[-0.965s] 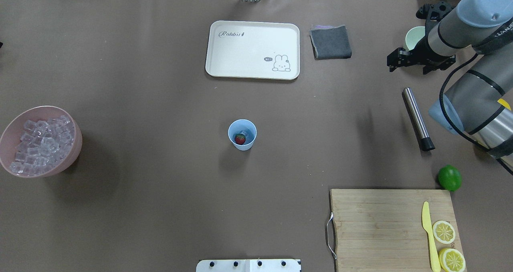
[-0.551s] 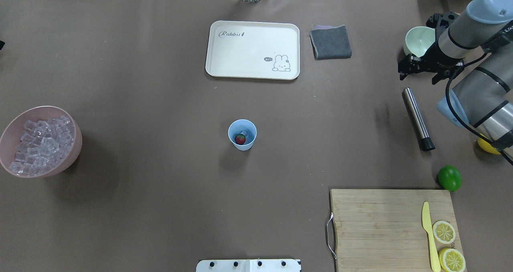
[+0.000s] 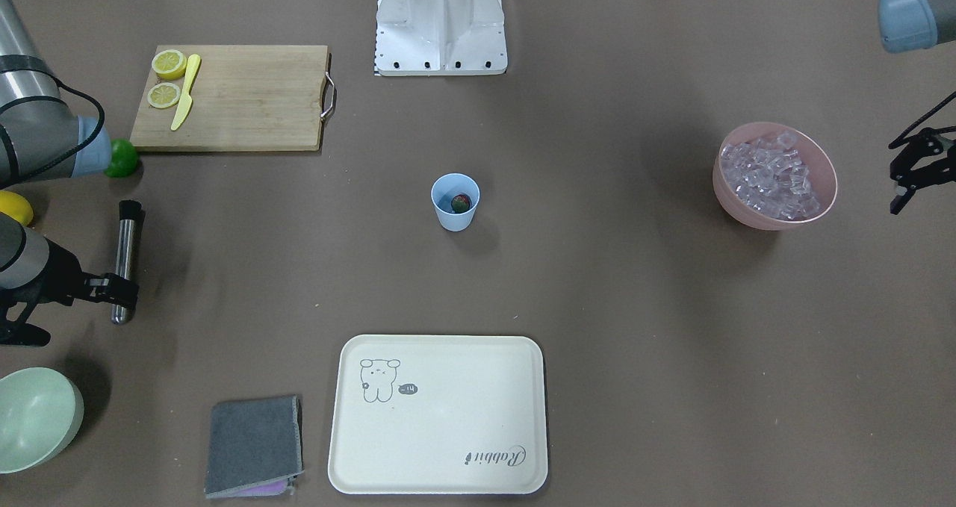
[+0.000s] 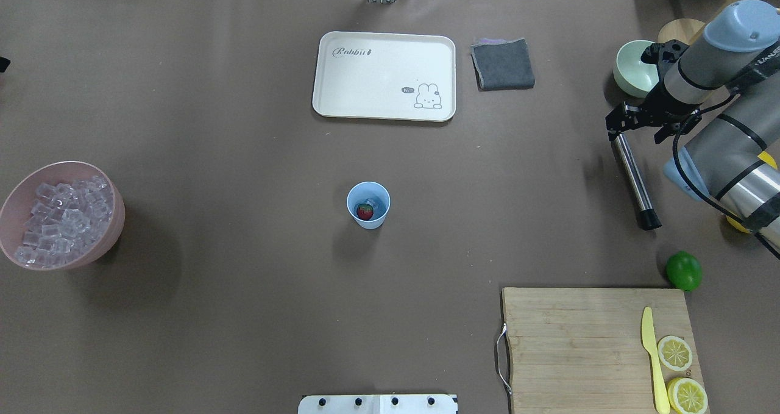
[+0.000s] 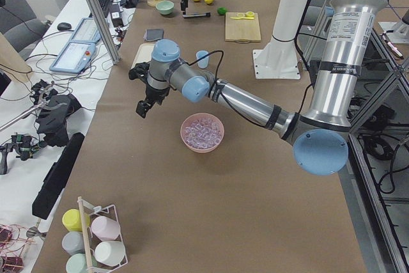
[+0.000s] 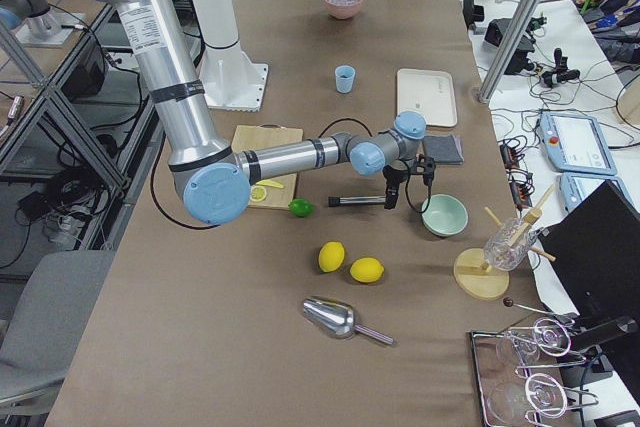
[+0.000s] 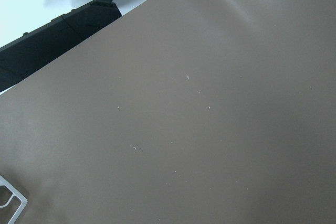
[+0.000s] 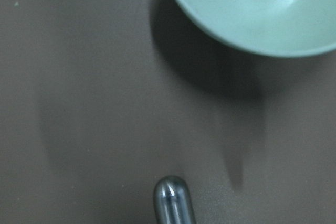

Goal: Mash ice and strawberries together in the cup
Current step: 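Lower the right gripper and grasp the top of the steel pestle, then lift the steel pestle upright with the right gripper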

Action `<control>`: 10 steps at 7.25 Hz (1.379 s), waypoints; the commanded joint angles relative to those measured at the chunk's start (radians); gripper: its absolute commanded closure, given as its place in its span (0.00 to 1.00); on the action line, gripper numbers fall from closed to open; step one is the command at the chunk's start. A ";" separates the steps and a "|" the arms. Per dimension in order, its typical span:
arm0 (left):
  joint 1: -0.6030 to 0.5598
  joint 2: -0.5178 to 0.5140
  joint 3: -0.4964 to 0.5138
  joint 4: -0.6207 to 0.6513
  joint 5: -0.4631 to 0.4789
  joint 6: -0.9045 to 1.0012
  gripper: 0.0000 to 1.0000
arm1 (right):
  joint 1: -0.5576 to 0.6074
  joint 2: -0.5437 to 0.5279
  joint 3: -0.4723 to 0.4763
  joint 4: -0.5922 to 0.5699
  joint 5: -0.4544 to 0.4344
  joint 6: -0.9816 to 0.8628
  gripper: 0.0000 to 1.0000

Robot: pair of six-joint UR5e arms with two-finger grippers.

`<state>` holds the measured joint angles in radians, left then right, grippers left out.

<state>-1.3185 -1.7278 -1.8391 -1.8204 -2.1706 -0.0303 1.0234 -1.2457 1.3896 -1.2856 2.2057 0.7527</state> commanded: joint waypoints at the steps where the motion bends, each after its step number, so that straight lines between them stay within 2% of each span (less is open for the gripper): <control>1: -0.001 0.004 -0.002 0.000 0.000 0.007 0.03 | -0.025 0.000 -0.006 0.005 0.000 -0.047 0.00; 2: 0.002 0.001 0.003 0.000 0.002 0.007 0.03 | -0.031 -0.001 -0.004 0.008 -0.001 -0.047 0.01; 3: 0.002 0.001 0.001 0.000 0.002 0.007 0.03 | -0.032 -0.001 -0.004 0.008 -0.003 -0.047 0.21; 4: 0.002 0.001 0.003 0.000 0.002 0.007 0.03 | -0.035 -0.001 -0.004 0.008 -0.004 -0.046 0.30; 8: 0.002 -0.001 -0.003 0.000 0.002 0.007 0.03 | -0.034 -0.014 -0.006 0.008 -0.006 -0.072 0.30; 9: 0.002 -0.003 -0.005 0.000 0.002 0.007 0.03 | -0.035 -0.014 -0.006 0.006 -0.004 -0.075 0.36; 10: 0.004 -0.006 -0.003 0.000 0.002 0.007 0.03 | -0.034 -0.014 -0.006 0.006 -0.003 -0.076 0.64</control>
<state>-1.3157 -1.7302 -1.8430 -1.8208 -2.1691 -0.0230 0.9887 -1.2591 1.3837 -1.2788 2.2013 0.6794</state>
